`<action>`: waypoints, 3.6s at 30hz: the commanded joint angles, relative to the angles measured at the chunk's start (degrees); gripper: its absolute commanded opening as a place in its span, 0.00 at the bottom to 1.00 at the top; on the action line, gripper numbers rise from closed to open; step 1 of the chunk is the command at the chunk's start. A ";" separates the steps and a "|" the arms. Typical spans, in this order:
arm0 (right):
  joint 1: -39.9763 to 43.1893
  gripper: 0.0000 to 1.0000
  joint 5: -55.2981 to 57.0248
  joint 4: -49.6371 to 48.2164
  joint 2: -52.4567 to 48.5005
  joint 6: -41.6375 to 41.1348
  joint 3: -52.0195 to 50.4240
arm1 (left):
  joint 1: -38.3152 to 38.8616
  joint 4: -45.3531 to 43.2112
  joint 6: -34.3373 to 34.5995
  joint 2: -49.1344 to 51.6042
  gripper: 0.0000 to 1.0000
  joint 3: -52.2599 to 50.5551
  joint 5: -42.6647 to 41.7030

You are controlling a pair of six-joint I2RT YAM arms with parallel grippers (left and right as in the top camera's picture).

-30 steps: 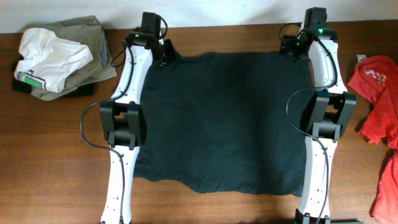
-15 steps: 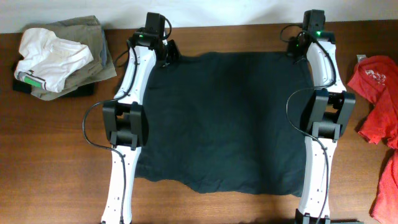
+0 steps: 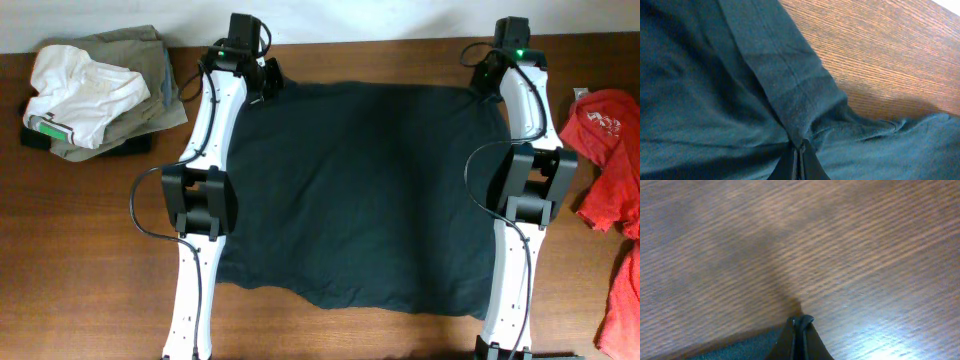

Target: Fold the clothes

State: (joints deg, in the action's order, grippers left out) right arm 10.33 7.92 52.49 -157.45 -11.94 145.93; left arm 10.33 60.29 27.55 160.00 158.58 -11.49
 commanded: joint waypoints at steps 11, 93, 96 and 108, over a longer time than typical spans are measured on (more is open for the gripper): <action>2.12 0.04 3.28 19.52 -0.09 -5.77 18.99 | -1.60 23.43 -5.35 -0.37 0.01 21.35 11.76; 2.08 0.99 2.43 35.32 29.24 -9.35 -30.75 | -6.73 16.79 -15.67 -20.83 0.61 -37.97 -1.20; 2.08 0.99 2.43 35.32 29.24 -9.35 -30.75 | -6.75 14.67 -15.67 -20.83 0.60 -40.41 -1.16; 2.08 0.99 2.43 33.77 29.22 -9.38 -30.77 | -8.00 17.51 -15.67 -21.00 0.20 -36.59 3.54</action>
State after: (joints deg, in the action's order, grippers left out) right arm 12.03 9.63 86.70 -129.45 -20.93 115.26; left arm 3.44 75.96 12.34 139.76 118.93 -10.72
